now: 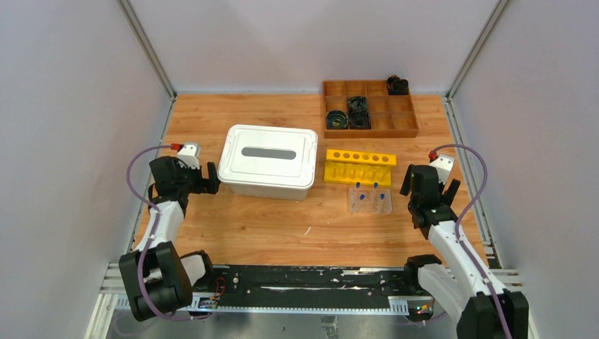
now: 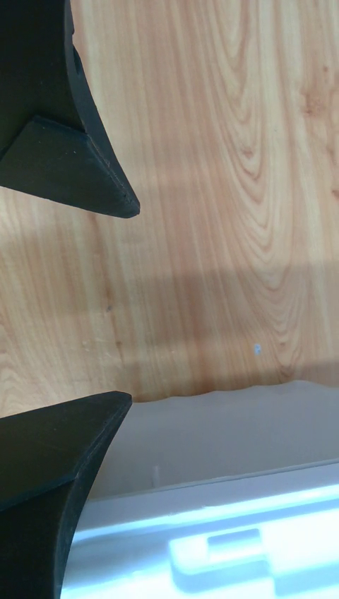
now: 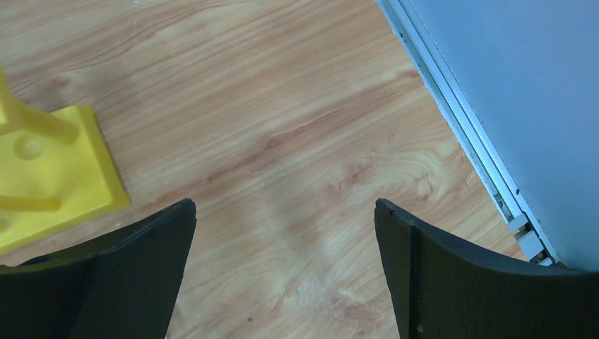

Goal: Organize the chemistry lab equipment

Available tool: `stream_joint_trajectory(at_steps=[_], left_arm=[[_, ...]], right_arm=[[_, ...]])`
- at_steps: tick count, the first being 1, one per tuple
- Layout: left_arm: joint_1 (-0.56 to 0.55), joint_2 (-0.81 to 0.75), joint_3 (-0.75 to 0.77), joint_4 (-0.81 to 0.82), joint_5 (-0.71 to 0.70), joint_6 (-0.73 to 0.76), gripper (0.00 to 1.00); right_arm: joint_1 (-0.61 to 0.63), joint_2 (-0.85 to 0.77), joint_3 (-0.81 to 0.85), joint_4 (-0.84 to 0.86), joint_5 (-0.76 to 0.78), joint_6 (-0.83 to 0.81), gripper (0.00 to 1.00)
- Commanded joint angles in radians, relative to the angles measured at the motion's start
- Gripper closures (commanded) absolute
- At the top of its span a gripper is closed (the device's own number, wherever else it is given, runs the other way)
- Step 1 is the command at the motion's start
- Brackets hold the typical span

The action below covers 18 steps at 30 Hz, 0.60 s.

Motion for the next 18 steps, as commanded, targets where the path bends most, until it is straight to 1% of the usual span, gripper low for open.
stream_joint_trajectory(at_steps=[1, 5, 8, 10, 14, 17, 18], left_arm=[[-0.035, 0.024, -0.048, 0.214, 0.031, -0.043, 0.00], [-0.075, 0.016, -0.128, 0.354, 0.010, -0.031, 0.00], [-0.089, -0.004, -0.193, 0.486, 0.002, -0.040, 0.00], [-0.094, -0.005, -0.231, 0.578, 0.002, -0.056, 0.00], [-0.107, 0.013, -0.234, 0.629, -0.020, -0.078, 0.00], [-0.115, 0.027, -0.237, 0.666, -0.064, -0.104, 0.00], [-0.116, 0.034, -0.241, 0.687, -0.077, -0.117, 0.00]], right_arm=[[-0.024, 0.090, -0.008, 0.205, 0.060, -0.042, 0.00], [-0.037, 0.134, -0.081, 0.418, 0.024, -0.104, 0.00], [-0.063, 0.175, -0.140, 0.585, -0.045, -0.120, 0.00], [-0.070, 0.203, -0.164, 0.668, -0.091, -0.146, 0.00], [-0.077, 0.277, -0.177, 0.765, -0.139, -0.168, 0.00], [-0.079, 0.321, -0.203, 0.861, -0.175, -0.196, 0.01], [-0.078, 0.328, -0.198, 0.862, -0.189, -0.202, 0.02]])
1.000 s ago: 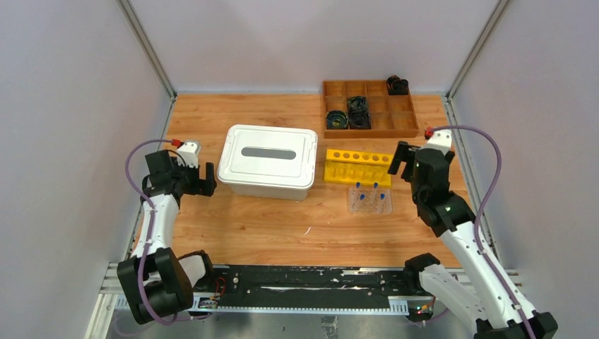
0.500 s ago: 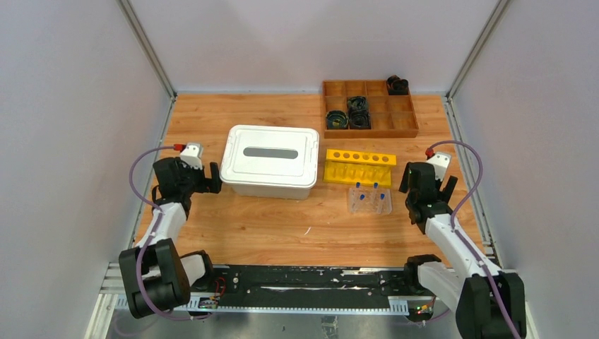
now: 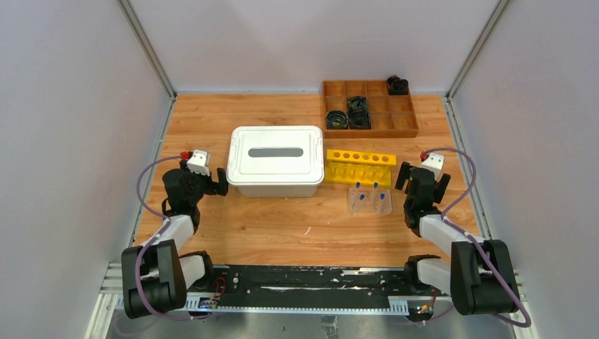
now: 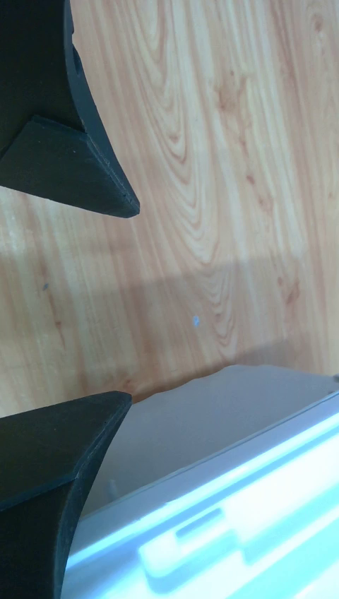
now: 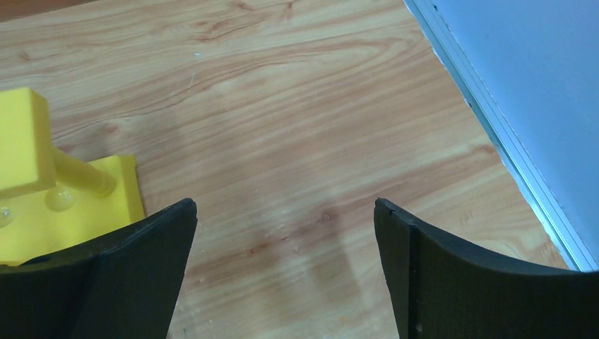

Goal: Organize the chemistry lab equipment

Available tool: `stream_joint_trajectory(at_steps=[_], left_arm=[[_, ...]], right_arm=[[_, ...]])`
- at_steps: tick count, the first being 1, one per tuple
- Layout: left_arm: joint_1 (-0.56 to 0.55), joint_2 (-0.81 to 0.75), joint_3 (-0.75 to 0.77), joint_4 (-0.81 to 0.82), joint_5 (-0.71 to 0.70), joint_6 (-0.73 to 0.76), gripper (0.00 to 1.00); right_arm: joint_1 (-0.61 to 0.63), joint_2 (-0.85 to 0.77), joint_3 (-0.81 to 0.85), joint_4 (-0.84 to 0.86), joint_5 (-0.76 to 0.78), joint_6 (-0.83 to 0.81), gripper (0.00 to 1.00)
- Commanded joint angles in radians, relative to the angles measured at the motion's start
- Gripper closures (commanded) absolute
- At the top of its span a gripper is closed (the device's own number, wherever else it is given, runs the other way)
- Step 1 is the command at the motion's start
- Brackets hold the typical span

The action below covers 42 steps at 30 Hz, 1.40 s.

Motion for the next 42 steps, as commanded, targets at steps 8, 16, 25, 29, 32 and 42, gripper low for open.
stream_joint_trajectory(at_steps=[8, 16, 25, 29, 32, 42], left_arm=[[-0.019, 0.141, 0.010, 0.332, -0.109, -0.151, 0.00], [-0.120, 0.203, -0.074, 0.556, -0.212, -0.123, 0.00], [-0.196, 0.277, -0.073, 0.609, -0.322, -0.073, 0.00], [-0.196, 0.267, -0.069, 0.586, -0.316, -0.066, 0.00], [-0.196, 0.270, -0.072, 0.593, -0.315, -0.069, 0.00], [-0.196, 0.271, -0.072, 0.596, -0.315, -0.070, 0.00]], right_arm=[[-0.019, 0.029, -0.054, 0.250, -0.148, -0.098, 0.04], [-0.016, 0.135, -0.125, 0.496, -0.153, -0.134, 0.03], [-0.009, 0.227, -0.074, 0.472, -0.135, -0.135, 0.00], [-0.008, 0.250, -0.056, 0.472, -0.125, -0.142, 0.00], [-0.008, 0.247, -0.054, 0.459, -0.125, -0.140, 0.00], [-0.008, 0.247, -0.054, 0.458, -0.126, -0.141, 0.00]])
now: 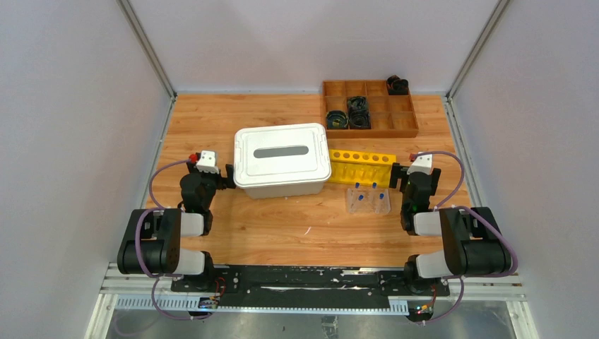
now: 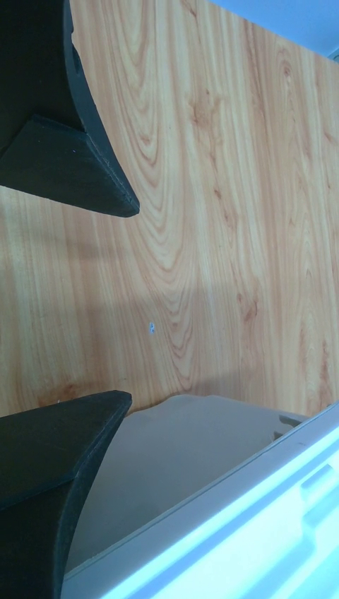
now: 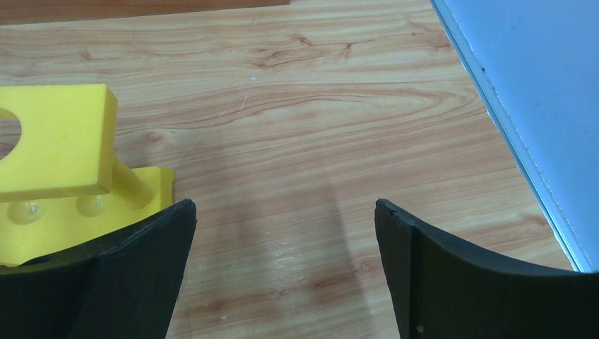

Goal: Organize the chemistry lab equipment

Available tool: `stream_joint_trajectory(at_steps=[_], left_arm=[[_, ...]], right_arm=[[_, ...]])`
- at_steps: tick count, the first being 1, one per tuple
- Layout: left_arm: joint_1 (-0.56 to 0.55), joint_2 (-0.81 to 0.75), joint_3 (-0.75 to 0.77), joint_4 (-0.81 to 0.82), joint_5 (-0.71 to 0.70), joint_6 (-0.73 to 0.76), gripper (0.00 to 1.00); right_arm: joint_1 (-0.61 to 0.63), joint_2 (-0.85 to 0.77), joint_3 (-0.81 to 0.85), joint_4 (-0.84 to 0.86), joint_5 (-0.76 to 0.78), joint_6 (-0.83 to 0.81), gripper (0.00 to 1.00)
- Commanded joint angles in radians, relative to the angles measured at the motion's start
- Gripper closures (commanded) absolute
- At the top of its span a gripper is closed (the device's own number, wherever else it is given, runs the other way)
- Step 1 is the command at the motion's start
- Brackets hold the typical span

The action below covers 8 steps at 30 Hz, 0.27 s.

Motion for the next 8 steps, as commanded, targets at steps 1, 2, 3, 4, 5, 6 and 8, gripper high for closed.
stream_joint_trajectory(at_steps=[1, 2, 3, 4, 5, 6, 8], left_arm=[[-0.008, 0.003, 0.015, 0.042, -0.006, 0.019, 0.00], [-0.008, 0.003, 0.015, 0.043, -0.007, 0.020, 0.00], [-0.008, 0.002, 0.016, 0.042, -0.008, 0.020, 0.00], [-0.008, 0.003, 0.017, 0.039, -0.006, 0.022, 0.00], [-0.008, 0.003, 0.019, 0.035, -0.006, 0.024, 0.00], [-0.009, 0.003, 0.018, 0.036, -0.006, 0.024, 0.00], [-0.010, 0.002, 0.018, 0.035, -0.007, 0.024, 0.00]], right_arm=[[-0.005, -0.004, 0.010, 0.003, 0.024, 0.006, 0.00], [-0.005, -0.004, 0.009, 0.004, 0.025, 0.006, 0.00], [-0.005, -0.004, 0.010, 0.003, 0.025, 0.006, 0.00], [-0.005, -0.004, 0.009, 0.003, 0.024, 0.006, 0.00], [-0.004, -0.004, 0.010, 0.003, 0.024, 0.005, 0.00], [-0.005, -0.004, 0.010, 0.003, 0.024, 0.006, 0.00], [-0.005, -0.004, 0.010, 0.003, 0.024, 0.006, 0.00]])
